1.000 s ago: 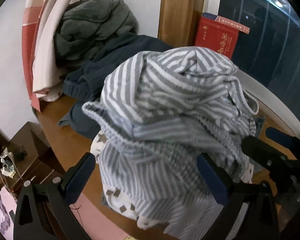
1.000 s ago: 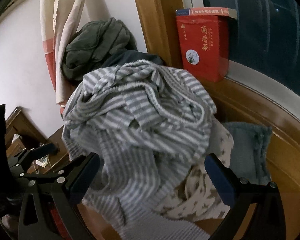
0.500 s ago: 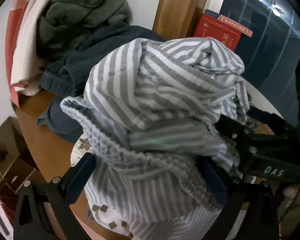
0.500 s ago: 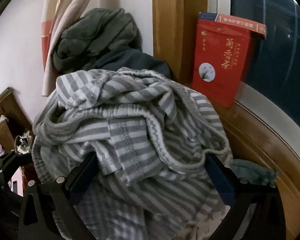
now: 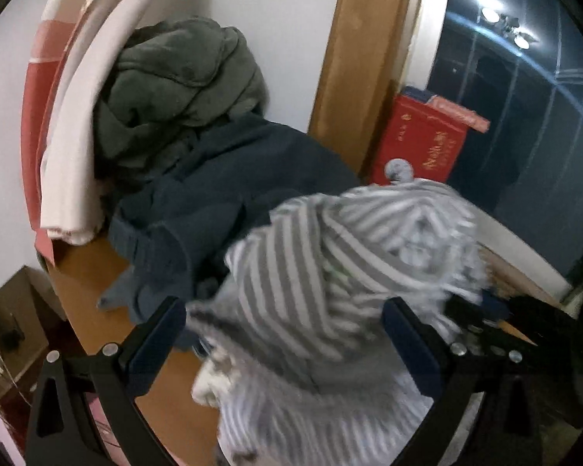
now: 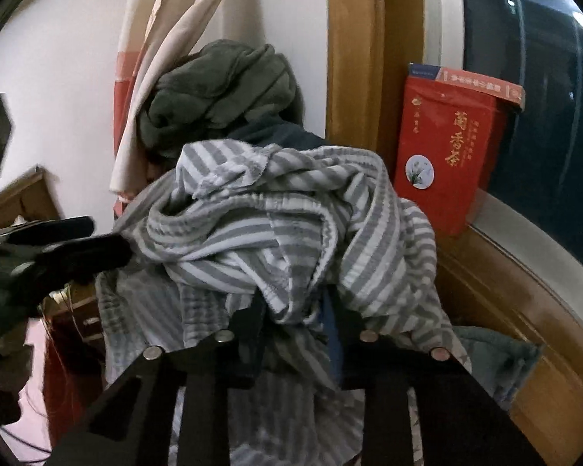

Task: Fold clothes
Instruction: 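Grasp the grey striped garment with the right gripper while the left gripper grasps it too, then lift the striped garment off the pile with both grippers and carry it to the open table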

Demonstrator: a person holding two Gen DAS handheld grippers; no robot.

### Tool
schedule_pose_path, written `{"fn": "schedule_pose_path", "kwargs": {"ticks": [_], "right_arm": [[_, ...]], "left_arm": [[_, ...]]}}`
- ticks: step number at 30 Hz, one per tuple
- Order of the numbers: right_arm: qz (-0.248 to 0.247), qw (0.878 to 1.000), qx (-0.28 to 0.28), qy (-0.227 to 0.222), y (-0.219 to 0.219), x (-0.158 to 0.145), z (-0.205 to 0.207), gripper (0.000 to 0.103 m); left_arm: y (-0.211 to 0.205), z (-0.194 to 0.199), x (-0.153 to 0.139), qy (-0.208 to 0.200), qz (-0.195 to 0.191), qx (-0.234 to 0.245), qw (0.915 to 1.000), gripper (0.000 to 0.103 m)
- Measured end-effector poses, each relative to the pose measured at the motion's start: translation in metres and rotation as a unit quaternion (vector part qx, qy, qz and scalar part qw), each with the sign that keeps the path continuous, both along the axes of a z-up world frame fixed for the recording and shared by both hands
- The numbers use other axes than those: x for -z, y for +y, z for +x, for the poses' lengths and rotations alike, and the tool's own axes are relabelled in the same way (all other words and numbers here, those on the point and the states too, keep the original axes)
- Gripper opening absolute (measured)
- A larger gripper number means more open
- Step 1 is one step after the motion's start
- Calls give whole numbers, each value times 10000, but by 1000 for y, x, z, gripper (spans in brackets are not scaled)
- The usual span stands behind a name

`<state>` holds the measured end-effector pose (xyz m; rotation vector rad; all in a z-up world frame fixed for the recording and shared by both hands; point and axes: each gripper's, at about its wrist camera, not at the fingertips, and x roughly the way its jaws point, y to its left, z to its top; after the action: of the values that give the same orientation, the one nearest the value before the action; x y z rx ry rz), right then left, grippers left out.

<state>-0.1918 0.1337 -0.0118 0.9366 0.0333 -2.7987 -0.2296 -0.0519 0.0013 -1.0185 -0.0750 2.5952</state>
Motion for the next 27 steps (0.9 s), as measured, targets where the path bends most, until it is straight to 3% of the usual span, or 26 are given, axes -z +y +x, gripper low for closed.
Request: {"fn": "schedule_pose_path", "kwargs": {"ticks": [3, 5, 8, 13, 16, 19, 24, 27], "right_arm": [[-198, 9998, -18, 72, 3, -7, 8, 16], [-340, 9993, -81, 161, 3, -13, 14, 13], [-563, 9971, -277, 420, -1, -26, 25, 11], [-890, 9887, -385, 1140, 11, -74, 59, 10], [-934, 9844, -308, 1462, 28, -98, 92, 10], [-959, 9799, -192, 1738, 51, -113, 137, 8], [-834, 9785, 275, 1868, 94, -117, 214, 8], [-640, 9861, 601, 1412, 112, -90, 238, 8]], "left_arm": [[7, -2, -2, 36, 86, 187, 9998, 96], [12, -4, -4, 61, 144, 312, 9994, 57], [19, 2, -14, 246, 202, 523, 9981, 26], [31, 42, -69, 831, 479, 1127, 9890, 22], [45, 67, -90, 951, 695, 1539, 9810, 22], [69, 105, -102, 1193, 643, 1901, 9724, 21], [130, 166, -93, 1016, 613, 2829, 9518, 21], [170, 195, -73, 801, 304, 3117, 9463, 22]]}}
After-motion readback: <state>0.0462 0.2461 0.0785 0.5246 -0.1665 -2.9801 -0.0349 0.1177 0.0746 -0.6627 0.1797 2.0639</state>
